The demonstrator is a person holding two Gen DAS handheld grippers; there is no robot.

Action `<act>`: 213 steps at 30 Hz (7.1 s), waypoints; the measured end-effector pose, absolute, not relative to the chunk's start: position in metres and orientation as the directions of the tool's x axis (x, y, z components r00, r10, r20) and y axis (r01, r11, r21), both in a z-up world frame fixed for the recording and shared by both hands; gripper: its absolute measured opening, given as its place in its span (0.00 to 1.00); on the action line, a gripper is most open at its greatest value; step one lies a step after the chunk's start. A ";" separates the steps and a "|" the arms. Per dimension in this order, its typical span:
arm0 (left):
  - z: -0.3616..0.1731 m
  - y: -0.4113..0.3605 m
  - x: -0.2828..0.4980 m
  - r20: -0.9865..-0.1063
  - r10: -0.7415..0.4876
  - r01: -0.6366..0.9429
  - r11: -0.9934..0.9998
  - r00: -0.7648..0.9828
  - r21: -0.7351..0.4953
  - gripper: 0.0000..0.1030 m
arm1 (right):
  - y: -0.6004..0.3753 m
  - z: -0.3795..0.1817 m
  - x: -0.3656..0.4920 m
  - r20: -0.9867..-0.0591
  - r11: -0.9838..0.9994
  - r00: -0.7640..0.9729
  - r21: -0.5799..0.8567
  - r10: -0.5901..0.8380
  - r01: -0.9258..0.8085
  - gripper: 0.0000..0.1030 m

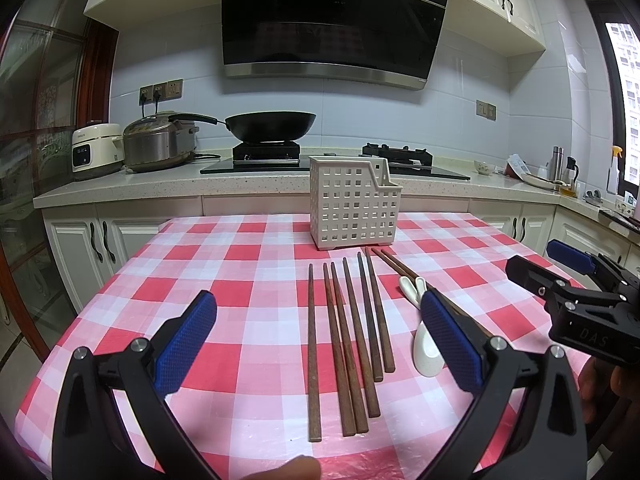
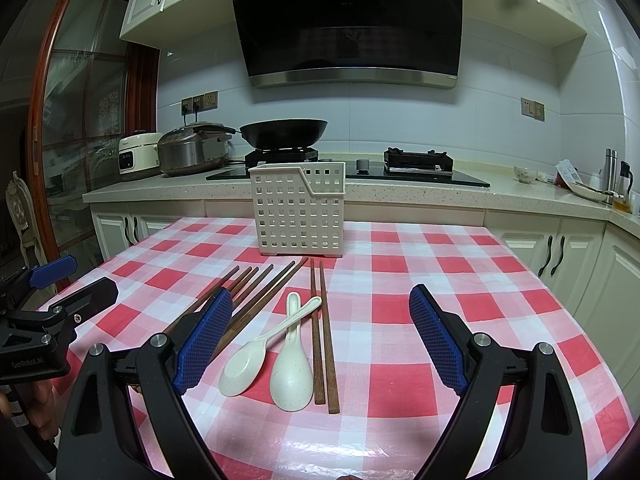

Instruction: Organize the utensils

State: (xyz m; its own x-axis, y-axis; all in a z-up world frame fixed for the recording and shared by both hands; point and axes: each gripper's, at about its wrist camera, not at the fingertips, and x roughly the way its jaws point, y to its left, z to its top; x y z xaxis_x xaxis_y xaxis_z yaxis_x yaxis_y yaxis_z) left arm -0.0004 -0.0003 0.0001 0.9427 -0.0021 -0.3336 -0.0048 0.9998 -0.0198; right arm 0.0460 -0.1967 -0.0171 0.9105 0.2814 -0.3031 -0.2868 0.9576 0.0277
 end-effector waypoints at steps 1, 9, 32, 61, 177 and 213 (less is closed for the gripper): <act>0.000 0.000 -0.001 -0.333 -0.003 -0.004 1.000 0.943 -0.021 0.96 | -0.197 -0.017 0.046 -0.303 0.958 0.910 0.028 0.282 -0.287 0.82; 0.000 0.000 0.000 -0.333 -0.002 -0.005 1.000 0.943 -0.021 0.96 | -0.198 -0.018 0.047 -0.303 0.957 0.910 0.028 0.282 -0.288 0.82; 0.000 0.000 0.000 -0.332 -0.001 -0.006 1.000 0.943 -0.020 0.96 | -0.199 -0.018 0.047 -0.302 0.957 0.910 0.028 0.283 -0.288 0.82; 0.013 -0.004 0.029 -0.445 -0.138 0.100 0.989 0.885 -0.108 0.96 | -0.222 -0.042 0.108 -0.596 0.977 0.778 0.064 0.199 -0.201 0.82; -0.012 -0.041 0.161 -0.723 -0.329 0.318 0.935 0.607 -0.158 0.21 | -0.198 0.038 0.127 -0.543 0.914 0.744 0.127 0.390 -0.386 0.18; 0.036 -0.057 0.173 -0.737 -0.292 0.419 0.908 0.609 -0.014 0.04 | -0.223 0.032 0.140 -0.532 0.919 0.753 0.167 0.388 -0.356 0.18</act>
State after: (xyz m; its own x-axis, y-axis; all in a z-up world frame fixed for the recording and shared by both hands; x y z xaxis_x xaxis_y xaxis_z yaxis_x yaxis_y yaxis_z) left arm 0.1734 -0.0569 0.0364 0.6089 -0.2924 -0.7374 0.4187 0.9080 -0.0143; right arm 0.1400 -0.2233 0.0323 0.7528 0.3879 -0.5319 -0.3560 0.9195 0.1666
